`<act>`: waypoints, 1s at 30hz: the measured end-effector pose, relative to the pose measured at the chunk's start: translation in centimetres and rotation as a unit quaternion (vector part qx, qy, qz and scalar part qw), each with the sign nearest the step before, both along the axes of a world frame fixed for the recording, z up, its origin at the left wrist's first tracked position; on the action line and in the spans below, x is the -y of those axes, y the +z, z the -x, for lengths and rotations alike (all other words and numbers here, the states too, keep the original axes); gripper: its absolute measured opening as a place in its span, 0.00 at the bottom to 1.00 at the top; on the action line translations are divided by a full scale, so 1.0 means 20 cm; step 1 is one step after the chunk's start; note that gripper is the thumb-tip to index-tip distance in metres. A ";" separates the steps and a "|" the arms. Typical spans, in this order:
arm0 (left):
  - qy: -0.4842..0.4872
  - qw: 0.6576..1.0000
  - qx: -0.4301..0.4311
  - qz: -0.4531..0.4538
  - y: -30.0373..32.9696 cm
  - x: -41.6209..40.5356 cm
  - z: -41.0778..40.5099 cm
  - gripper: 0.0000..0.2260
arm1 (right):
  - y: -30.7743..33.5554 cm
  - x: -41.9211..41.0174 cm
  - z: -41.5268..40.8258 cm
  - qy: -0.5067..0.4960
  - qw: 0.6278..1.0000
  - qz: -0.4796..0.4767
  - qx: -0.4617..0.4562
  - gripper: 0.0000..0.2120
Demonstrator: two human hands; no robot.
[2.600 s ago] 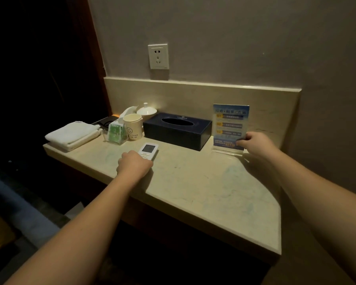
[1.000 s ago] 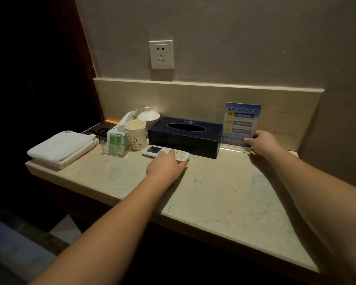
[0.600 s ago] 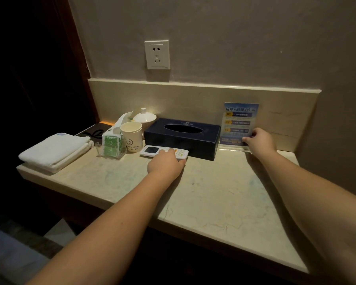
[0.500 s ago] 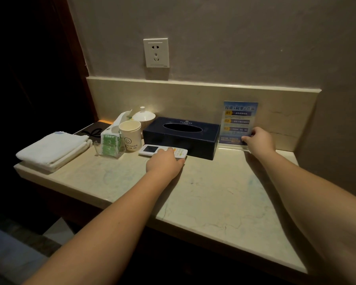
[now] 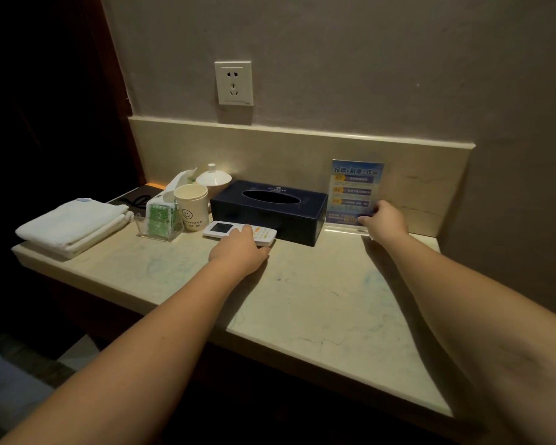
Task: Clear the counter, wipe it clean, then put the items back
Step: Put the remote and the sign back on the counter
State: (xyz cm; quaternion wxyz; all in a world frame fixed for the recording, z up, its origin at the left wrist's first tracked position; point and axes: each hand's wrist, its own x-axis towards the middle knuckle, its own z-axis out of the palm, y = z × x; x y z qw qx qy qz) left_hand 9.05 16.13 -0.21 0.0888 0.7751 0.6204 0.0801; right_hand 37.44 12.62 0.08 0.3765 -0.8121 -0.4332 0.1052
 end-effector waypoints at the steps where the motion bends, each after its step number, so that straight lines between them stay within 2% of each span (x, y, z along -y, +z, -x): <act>1: 0.002 1.000 0.005 0.001 0.01 0.01 0.00 0.28 | 0.00 0.02 0.00 0.003 1.000 0.003 -0.010 0.17; 4: 0.005 1.000 -0.002 -0.007 0.01 0.08 0.02 0.25 | 0.02 0.10 -0.01 0.010 0.999 0.023 -0.028 0.24; 6: 0.008 1.000 -0.006 -0.010 0.02 0.13 0.04 0.23 | 0.03 0.16 -0.01 0.015 0.999 0.029 -0.033 0.24; 12: -0.020 0.999 0.035 -0.024 0.06 0.31 0.06 0.16 | 0.10 0.39 0.06 0.067 0.995 0.015 -0.070 0.09; 16: -0.068 0.994 0.083 -0.022 0.12 0.43 0.07 0.14 | 0.18 0.60 0.15 0.123 0.992 0.013 -0.015 0.07; 24: -0.160 0.969 0.181 -0.048 0.21 0.85 0.10 0.12 | 0.24 1.17 0.41 0.156 0.983 0.001 0.102 0.11; 30: -0.230 0.951 0.204 -0.023 0.08 1.25 0.21 0.11 | 0.00 1.73 0.61 0.127 0.989 -0.001 0.080 0.11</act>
